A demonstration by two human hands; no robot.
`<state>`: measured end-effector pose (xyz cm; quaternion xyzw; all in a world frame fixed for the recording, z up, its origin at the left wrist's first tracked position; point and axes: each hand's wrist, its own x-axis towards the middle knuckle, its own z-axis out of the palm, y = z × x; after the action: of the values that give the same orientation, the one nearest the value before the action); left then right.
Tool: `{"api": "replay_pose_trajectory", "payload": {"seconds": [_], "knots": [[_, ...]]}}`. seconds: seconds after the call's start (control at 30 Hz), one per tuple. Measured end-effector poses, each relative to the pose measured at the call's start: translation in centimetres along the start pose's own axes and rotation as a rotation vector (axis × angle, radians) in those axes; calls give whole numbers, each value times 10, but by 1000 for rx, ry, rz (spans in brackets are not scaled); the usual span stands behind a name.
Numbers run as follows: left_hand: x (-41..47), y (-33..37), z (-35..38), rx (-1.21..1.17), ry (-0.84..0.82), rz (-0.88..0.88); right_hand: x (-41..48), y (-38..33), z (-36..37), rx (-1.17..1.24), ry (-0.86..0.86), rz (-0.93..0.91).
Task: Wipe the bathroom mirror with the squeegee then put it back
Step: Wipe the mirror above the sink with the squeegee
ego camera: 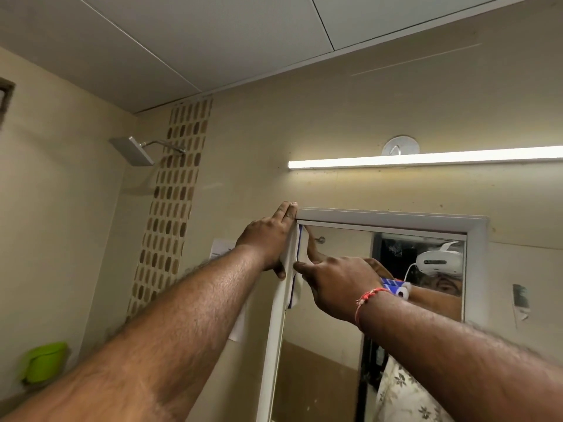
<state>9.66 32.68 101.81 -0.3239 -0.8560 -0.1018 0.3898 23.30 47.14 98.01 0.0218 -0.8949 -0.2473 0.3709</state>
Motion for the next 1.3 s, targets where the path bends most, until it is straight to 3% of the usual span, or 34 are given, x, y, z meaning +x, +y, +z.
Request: {"api": "replay_pose_trajectory", "payload": {"seconds": [1.3], "knots": [[-10,14,-10,126,-29,-47,-82,76,-37,-80,-2,19]]}}
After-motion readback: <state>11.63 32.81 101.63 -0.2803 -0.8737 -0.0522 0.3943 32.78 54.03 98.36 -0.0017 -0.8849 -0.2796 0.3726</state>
